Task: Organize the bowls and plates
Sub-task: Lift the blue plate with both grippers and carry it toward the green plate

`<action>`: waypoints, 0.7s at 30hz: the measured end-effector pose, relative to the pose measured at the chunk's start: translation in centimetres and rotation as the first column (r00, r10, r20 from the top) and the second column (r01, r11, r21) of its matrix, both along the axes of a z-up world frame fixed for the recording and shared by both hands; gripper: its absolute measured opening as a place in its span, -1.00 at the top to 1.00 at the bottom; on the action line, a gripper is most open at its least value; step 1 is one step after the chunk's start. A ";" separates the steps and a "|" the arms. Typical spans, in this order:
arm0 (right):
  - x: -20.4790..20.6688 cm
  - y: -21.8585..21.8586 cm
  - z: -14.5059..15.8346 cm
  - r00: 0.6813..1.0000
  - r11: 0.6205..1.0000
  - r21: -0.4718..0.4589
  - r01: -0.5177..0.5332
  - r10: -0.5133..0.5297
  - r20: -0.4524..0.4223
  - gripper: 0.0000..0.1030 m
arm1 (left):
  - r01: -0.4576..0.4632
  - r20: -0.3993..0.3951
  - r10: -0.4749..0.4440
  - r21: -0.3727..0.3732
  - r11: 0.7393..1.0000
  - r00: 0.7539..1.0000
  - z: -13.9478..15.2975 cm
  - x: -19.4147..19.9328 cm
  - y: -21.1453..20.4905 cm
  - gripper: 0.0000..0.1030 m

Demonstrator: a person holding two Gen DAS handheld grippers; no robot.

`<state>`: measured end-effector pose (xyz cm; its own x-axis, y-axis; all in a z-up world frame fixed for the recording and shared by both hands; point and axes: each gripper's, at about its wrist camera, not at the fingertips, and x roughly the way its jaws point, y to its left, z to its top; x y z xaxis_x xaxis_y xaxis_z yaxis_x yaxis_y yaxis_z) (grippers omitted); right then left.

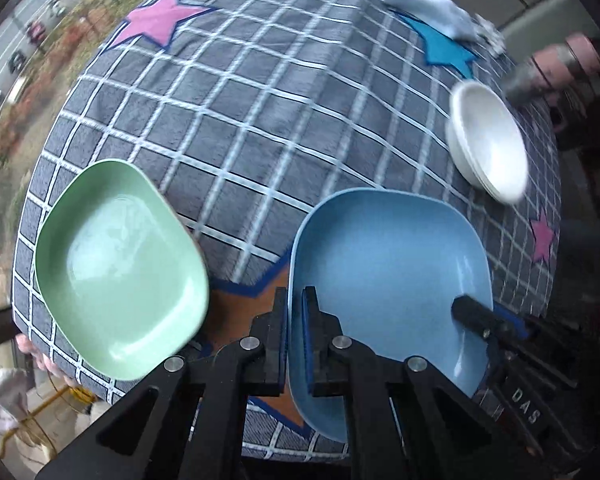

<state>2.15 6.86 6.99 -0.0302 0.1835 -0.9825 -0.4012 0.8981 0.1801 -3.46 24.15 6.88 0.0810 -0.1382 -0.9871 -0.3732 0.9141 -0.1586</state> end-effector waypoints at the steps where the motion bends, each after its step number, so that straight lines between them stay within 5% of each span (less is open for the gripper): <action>1: 0.0 -0.5 0.4 1.000 1.000 0.001 -0.001 0.001 0.008 0.72 | 0.018 -0.002 -0.018 -0.001 1.000 1.000 -0.1 0.3 -0.6 0.87; 8: -1.3 -1.9 0.0 0.993 0.997 -0.018 -0.073 0.075 0.095 0.72 | 0.156 -0.066 -0.159 -0.059 0.986 0.985 -2.1 0.4 -4.6 0.84; 15: -5.3 -5.0 -4.7 0.990 0.988 -0.064 -0.140 0.140 -0.003 0.74 | 0.161 -0.207 -0.172 -0.069 0.985 0.963 -6.3 -2.3 -7.3 0.88; 21: -5.3 -6.2 -6.0 0.991 0.996 -0.030 -0.089 0.085 -0.104 0.73 | 0.098 -0.209 -0.111 -0.070 0.993 0.972 -6.9 -3.0 -6.9 0.84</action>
